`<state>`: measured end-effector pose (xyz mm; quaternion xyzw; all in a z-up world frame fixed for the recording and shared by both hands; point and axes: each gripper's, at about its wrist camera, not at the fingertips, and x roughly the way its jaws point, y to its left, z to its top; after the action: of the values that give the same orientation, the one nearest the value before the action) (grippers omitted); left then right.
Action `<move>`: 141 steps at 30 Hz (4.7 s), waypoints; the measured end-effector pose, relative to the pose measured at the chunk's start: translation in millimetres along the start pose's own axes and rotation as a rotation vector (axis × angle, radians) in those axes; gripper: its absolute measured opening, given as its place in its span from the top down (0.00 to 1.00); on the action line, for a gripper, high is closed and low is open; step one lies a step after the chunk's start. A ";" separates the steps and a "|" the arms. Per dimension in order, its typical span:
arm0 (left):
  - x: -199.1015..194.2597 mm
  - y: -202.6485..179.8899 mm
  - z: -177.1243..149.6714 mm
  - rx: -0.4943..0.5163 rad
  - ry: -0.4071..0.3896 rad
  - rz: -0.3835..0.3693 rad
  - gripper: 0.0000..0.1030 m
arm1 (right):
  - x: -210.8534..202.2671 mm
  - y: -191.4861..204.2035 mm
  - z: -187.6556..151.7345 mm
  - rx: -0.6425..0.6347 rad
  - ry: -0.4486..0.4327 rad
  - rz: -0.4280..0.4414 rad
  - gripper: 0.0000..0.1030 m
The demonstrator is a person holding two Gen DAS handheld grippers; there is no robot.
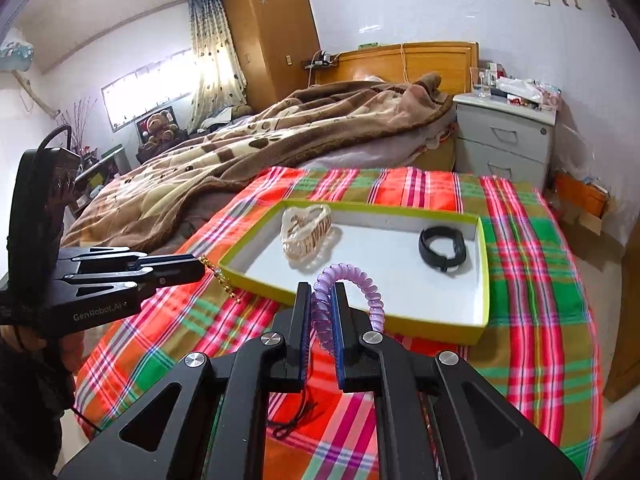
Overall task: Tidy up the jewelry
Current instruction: 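Carry the gold chain in the left tool and purple hair tie in the right tool into the box, then open the left tool to drop the gold chain while the right tool releases the purple hair tie, then withdraw both tools from the box toward the remaining jewelry, then grasp the white coiled hair tie with the right tool while the left tool grasps the grey hair ties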
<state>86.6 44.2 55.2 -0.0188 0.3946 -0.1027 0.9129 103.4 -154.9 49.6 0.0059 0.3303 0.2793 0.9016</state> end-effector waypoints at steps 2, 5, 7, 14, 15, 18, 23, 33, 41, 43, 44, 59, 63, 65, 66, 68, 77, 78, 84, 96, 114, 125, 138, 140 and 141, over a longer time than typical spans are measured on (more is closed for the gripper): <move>-0.7 1.5 6.9 -0.004 -0.009 -0.007 0.90 | 0.8 -0.8 5.5 -0.002 -0.003 -0.001 0.91; 1.1 3.2 17.2 -0.002 -0.019 0.003 0.90 | 4.4 -2.5 16.5 -0.011 -0.004 -0.002 0.91; 3.7 5.3 23.6 -0.004 -0.024 0.005 0.90 | 7.1 -4.0 22.8 -0.015 -0.006 -0.007 0.91; 22.6 18.1 39.0 -0.036 -0.017 0.011 0.90 | 40.5 -14.5 49.3 -0.041 0.037 -0.044 0.91; 28.0 20.3 39.6 -0.043 -0.007 0.005 0.90 | 48.4 -17.1 52.2 -0.039 0.050 -0.042 0.91; 43.7 23.6 39.7 -0.053 0.017 0.030 0.90 | 72.2 -24.7 59.9 -0.037 0.086 -0.030 0.91; 67.0 28.7 37.6 -0.071 0.059 0.039 0.90 | 108.9 -30.0 65.4 -0.055 0.154 -0.032 0.90; 91.2 36.2 31.8 -0.079 0.118 0.061 0.89 | 163.6 -32.4 64.4 -0.074 0.279 -0.016 0.90; 99.8 35.6 28.0 -0.080 0.140 0.069 0.89 | 178.6 -28.6 63.0 -0.091 0.317 -0.005 0.90; 101.0 35.6 27.9 -0.082 0.143 0.076 0.89 | 179.7 -28.6 62.4 -0.092 0.319 -0.008 0.90; 100.2 35.5 27.6 -0.080 0.140 0.084 0.89 | 179.9 -29.0 62.0 -0.090 0.320 -0.006 0.90; 103.8 36.0 27.6 -0.088 0.153 0.083 0.87 | 186.8 -28.0 59.6 -0.100 0.349 -0.018 0.89; 102.3 36.0 28.3 -0.097 0.150 0.085 0.78 | 184.0 -29.0 61.7 -0.092 0.333 -0.028 0.83; 100.5 35.3 27.7 -0.095 0.146 0.088 0.76 | 181.7 -29.7 61.9 -0.085 0.328 -0.029 0.81; 99.4 34.8 27.5 -0.095 0.146 0.087 0.75 | 179.9 -29.7 62.1 -0.084 0.325 -0.029 0.78; 96.7 33.2 27.0 -0.095 0.141 0.086 0.75 | 175.0 -29.6 62.2 -0.079 0.311 -0.035 0.71; 74.7 23.7 21.4 -0.111 0.101 0.087 0.69 | 143.2 -24.2 61.6 -0.054 0.240 -0.049 0.67; 72.1 22.8 20.6 -0.114 0.097 0.092 0.68 | 137.9 -23.3 61.1 -0.047 0.231 -0.050 0.67; 53.7 14.6 10.4 -0.137 0.066 0.065 0.60 | 103.5 -19.1 53.3 -0.020 0.176 -0.063 0.63; 34.0 -9.3 -20.3 -0.144 0.064 -0.039 0.55 | 31.1 -28.1 20.2 0.015 0.094 -0.112 0.62; 28.4 -21.5 -64.2 -0.172 0.097 -0.141 0.51 | -40.2 -62.3 -89.0 0.038 0.191 -0.261 0.57; 32.6 -21.2 -68.6 -0.180 0.117 -0.170 0.51 | -47.3 -75.7 -104.9 0.067 0.218 -0.256 0.57; 42.6 -32.7 -65.2 -0.155 0.142 -0.137 0.51 | -48.3 -73.1 -114.3 0.026 0.218 -0.279 0.83; 44.8 -35.2 -64.8 -0.142 0.146 -0.119 0.51 | -49.0 -74.3 -114.5 0.026 0.214 -0.272 0.84; 45.9 -36.5 -64.3 -0.138 0.149 -0.112 0.51 | -49.6 -75.4 -114.9 0.026 0.211 -0.265 0.85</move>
<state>64.4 2.2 -17.7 -0.0960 0.4660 -0.1271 0.8704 41.2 -263.7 -25.5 -0.0554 0.4248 0.1526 0.8906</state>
